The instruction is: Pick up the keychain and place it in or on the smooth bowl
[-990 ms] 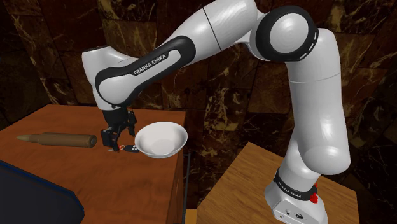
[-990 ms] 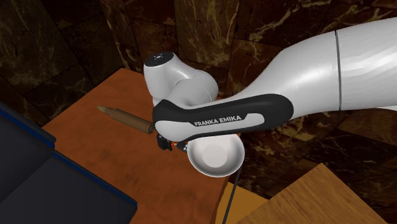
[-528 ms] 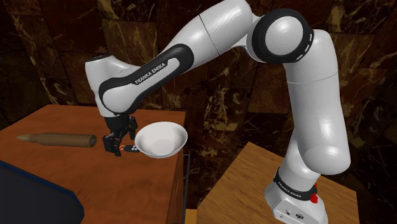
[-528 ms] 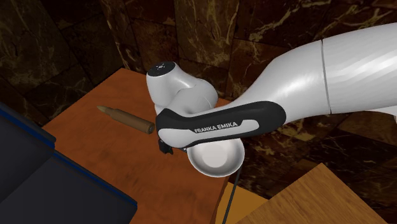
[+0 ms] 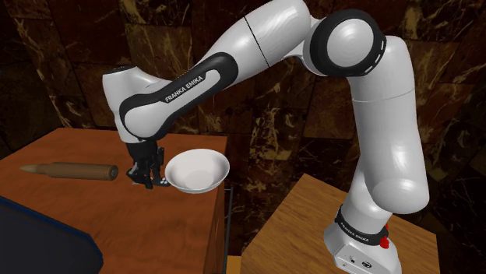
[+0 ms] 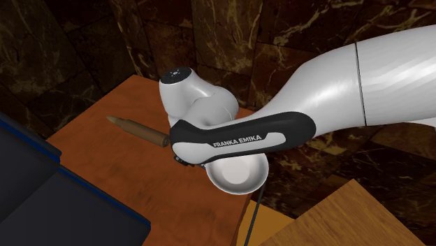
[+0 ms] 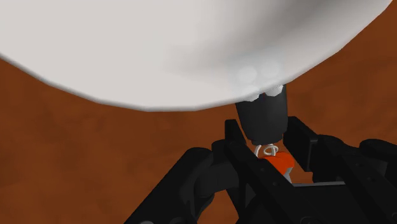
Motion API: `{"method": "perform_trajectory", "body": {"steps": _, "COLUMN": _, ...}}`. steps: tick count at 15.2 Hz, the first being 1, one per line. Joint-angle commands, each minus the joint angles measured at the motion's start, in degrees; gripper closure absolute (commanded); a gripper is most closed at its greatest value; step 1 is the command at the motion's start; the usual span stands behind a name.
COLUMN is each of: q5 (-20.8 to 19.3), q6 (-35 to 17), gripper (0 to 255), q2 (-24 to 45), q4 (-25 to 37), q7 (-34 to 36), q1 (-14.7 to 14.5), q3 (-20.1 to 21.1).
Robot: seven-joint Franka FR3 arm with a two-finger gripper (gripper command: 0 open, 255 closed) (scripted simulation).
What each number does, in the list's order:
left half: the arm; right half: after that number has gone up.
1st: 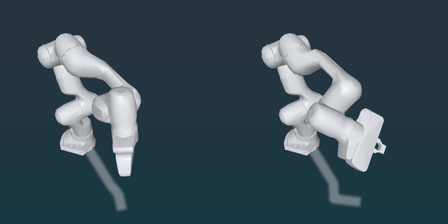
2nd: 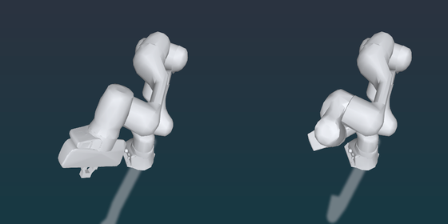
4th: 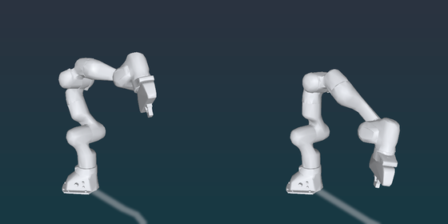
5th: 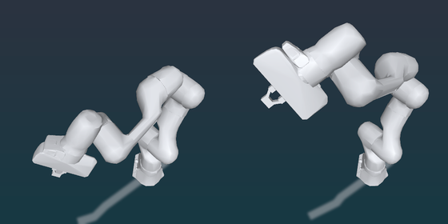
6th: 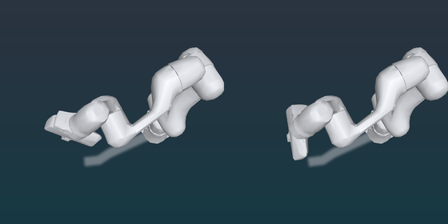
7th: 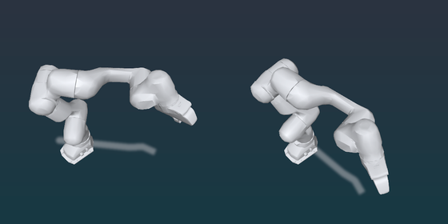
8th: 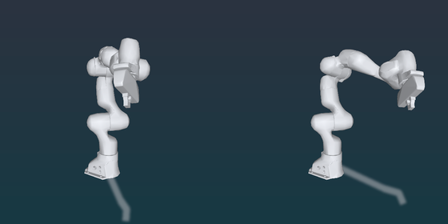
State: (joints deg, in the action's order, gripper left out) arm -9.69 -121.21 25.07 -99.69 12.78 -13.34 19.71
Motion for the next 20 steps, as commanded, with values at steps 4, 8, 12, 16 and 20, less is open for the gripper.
{"method": "perform_trajectory", "body": {"steps": 4, "q5": -0.2, "q6": 0.0, "gripper": 255, "q2": 0.3, "q4": -0.4, "q7": 0.1, "q1": 0.2, "q3": -0.3}}
{"method": "perform_trajectory", "body": {"steps": 8, "q5": 0.1, "q6": 1.5, "gripper": 255, "q2": -0.3, "q4": 0.6, "q7": -0.2, "q1": 0.3, "q3": -0.2}}
{"method": "perform_trajectory", "body": {"steps": 12, "q5": 0.7, "q6": 4.0, "gripper": 255, "q2": -1.7, "q4": 1.9, "q7": -0.5, "q1": 0.4, "q3": 0.1}}
{"method": "perform_trajectory", "body": {"steps": 16, "q5": 1.2, "q6": 6.6, "gripper": 255, "q2": -2.8, "q4": 3.4, "q7": -0.9, "q1": 0.5, "q3": 0.3}}
{"method": "perform_trajectory", "body": {"steps": 20, "q5": 1.6, "q6": 9.3, "gripper": 255, "q2": -3.8, "q4": 5.1, "q7": -1.2, "q1": 0.6, "q3": 0.5}}
